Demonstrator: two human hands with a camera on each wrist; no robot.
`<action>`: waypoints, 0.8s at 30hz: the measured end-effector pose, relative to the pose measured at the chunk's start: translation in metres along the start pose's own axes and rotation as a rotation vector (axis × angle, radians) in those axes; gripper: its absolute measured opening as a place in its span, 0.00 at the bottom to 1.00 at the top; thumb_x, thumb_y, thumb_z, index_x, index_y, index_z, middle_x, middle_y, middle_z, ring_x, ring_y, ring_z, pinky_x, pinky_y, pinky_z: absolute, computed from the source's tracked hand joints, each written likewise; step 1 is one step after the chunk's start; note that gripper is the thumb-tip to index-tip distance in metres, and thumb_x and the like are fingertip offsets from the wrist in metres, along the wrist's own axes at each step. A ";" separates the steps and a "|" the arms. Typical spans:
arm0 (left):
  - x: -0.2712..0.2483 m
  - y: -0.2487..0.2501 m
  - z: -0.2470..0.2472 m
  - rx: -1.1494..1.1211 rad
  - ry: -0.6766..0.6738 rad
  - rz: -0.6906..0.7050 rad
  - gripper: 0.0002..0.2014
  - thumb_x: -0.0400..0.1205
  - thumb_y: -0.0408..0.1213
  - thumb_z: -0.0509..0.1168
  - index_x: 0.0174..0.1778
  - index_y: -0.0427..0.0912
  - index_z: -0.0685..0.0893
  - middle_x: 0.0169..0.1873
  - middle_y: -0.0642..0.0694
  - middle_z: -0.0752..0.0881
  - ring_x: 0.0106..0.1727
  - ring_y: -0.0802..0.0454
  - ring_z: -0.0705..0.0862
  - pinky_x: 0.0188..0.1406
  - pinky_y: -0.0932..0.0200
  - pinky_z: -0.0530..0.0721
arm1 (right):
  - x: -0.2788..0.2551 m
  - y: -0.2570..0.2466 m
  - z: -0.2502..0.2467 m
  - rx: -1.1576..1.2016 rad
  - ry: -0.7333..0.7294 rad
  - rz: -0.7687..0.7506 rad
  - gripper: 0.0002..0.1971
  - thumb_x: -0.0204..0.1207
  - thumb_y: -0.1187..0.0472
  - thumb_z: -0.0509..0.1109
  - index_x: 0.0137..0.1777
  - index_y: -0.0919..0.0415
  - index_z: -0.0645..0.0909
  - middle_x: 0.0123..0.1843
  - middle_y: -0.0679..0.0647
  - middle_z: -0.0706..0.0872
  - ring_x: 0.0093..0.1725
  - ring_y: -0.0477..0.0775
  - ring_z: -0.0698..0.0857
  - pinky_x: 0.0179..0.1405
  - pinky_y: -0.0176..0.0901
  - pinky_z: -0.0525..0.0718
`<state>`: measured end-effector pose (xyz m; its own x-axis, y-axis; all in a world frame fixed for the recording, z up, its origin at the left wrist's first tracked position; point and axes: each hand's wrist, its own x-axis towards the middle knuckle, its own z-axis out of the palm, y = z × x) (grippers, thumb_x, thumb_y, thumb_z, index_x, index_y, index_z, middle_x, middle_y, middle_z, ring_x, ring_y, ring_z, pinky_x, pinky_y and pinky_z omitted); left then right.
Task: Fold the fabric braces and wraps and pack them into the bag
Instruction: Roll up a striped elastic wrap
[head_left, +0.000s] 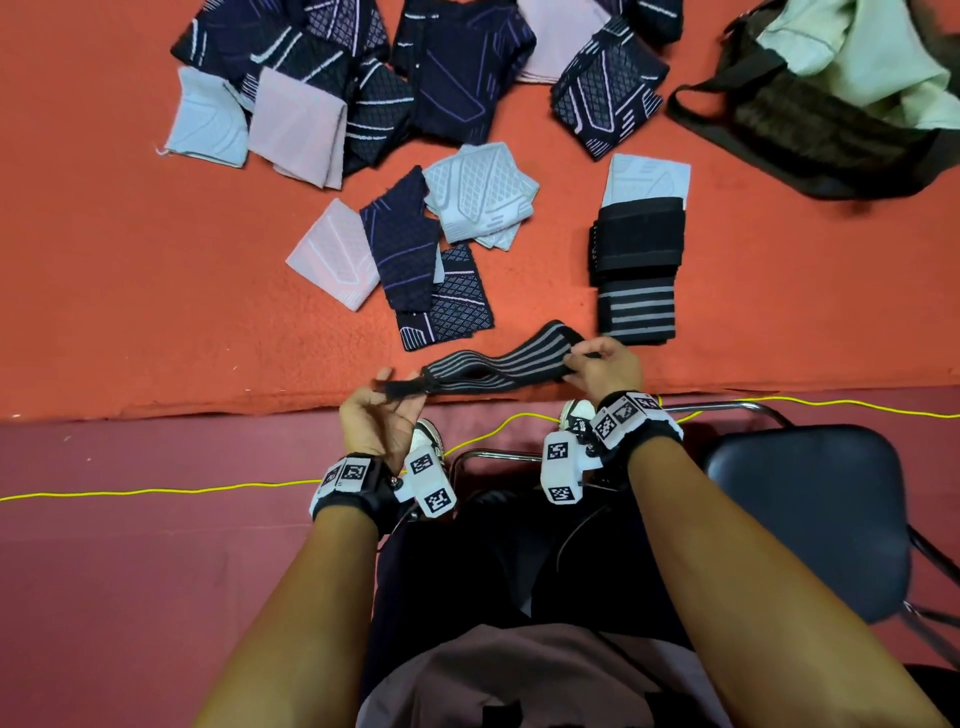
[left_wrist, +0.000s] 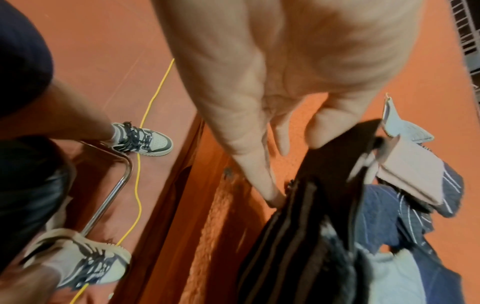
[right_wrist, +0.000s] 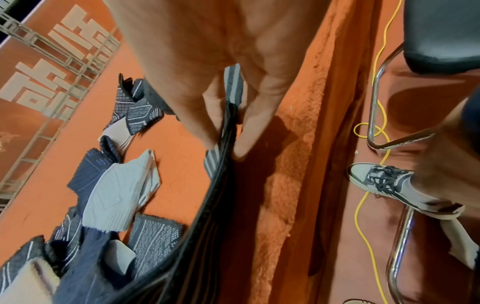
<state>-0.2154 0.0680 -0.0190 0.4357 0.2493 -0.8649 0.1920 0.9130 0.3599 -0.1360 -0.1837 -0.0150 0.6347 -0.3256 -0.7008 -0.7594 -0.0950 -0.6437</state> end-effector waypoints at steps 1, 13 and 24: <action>0.000 -0.001 -0.001 -0.004 0.009 -0.008 0.21 0.69 0.32 0.57 0.57 0.31 0.79 0.51 0.30 0.85 0.52 0.32 0.89 0.50 0.39 0.91 | -0.002 0.000 -0.001 0.042 -0.006 -0.009 0.13 0.73 0.78 0.74 0.39 0.59 0.79 0.46 0.57 0.87 0.45 0.59 0.89 0.34 0.39 0.90; 0.010 -0.009 0.007 0.365 0.030 0.020 0.17 0.79 0.24 0.71 0.65 0.32 0.83 0.55 0.33 0.89 0.45 0.47 0.92 0.42 0.59 0.92 | -0.001 0.012 0.005 0.199 0.003 -0.019 0.18 0.74 0.75 0.74 0.55 0.58 0.74 0.52 0.56 0.83 0.57 0.61 0.87 0.54 0.49 0.90; 0.018 -0.016 -0.009 0.401 0.084 -0.072 0.05 0.89 0.32 0.60 0.58 0.43 0.80 0.40 0.42 0.93 0.37 0.47 0.93 0.40 0.53 0.93 | -0.023 -0.006 0.032 -0.664 -0.039 -0.347 0.09 0.73 0.67 0.70 0.49 0.54 0.83 0.53 0.53 0.75 0.52 0.55 0.82 0.61 0.43 0.79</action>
<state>-0.2188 0.0610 -0.0438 0.3385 0.2302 -0.9124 0.5541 0.7349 0.3911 -0.1413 -0.1450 -0.0047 0.8485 -0.1410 -0.5101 -0.4336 -0.7379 -0.5172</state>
